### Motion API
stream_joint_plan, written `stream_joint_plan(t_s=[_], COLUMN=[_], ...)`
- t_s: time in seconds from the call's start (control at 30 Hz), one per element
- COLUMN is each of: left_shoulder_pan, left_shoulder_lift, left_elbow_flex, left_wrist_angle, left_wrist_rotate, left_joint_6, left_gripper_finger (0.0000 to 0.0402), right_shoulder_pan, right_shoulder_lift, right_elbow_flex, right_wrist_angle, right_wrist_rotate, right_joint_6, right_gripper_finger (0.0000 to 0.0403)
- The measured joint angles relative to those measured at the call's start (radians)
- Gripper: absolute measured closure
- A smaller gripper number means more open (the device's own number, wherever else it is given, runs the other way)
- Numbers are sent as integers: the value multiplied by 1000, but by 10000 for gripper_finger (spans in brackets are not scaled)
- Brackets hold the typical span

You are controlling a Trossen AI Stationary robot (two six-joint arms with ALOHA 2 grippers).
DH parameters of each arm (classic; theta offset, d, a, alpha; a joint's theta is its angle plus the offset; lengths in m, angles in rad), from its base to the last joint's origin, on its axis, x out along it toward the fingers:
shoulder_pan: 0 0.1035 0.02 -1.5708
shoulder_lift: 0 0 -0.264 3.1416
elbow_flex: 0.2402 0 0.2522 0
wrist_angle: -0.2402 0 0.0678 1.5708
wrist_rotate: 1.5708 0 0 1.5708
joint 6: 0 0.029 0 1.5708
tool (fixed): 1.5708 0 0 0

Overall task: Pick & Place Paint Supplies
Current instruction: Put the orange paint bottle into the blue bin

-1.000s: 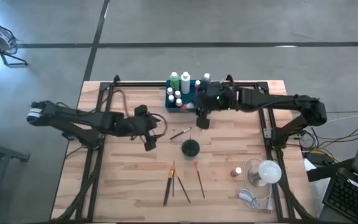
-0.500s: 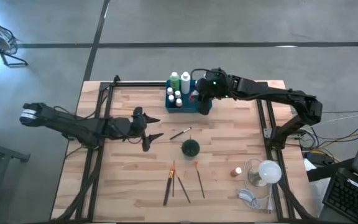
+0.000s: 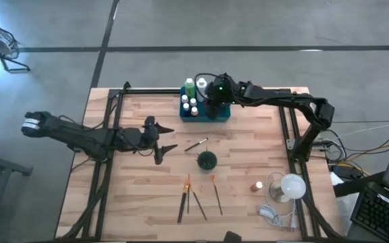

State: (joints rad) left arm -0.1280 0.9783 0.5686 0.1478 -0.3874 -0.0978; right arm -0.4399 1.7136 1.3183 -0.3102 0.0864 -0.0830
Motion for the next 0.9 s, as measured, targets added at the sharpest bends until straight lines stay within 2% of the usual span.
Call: stream_joint_plan(t_s=[0.2, 0.47, 0.9], left_shoulder_pan=[0, 0, 0], left_shoulder_lift=[0, 0, 0], left_elbow_flex=[0, 0, 0], left_wrist_angle=[0, -1, -8], left_wrist_rotate=[0, 0, 0], left_joint_6=[0, 0, -5], left_gripper_finger=[92, 92, 92], right_shoulder_pan=[-20, -26, -31], right_shoulder_lift=[55, 141, 155], right_elbow_flex=[36, 49, 49], right_wrist_angle=[12, 45, 84], right_wrist_rotate=[22, 42, 45], right_joint_6=[81, 107, 168], right_gripper_finger=[288, 288, 288])
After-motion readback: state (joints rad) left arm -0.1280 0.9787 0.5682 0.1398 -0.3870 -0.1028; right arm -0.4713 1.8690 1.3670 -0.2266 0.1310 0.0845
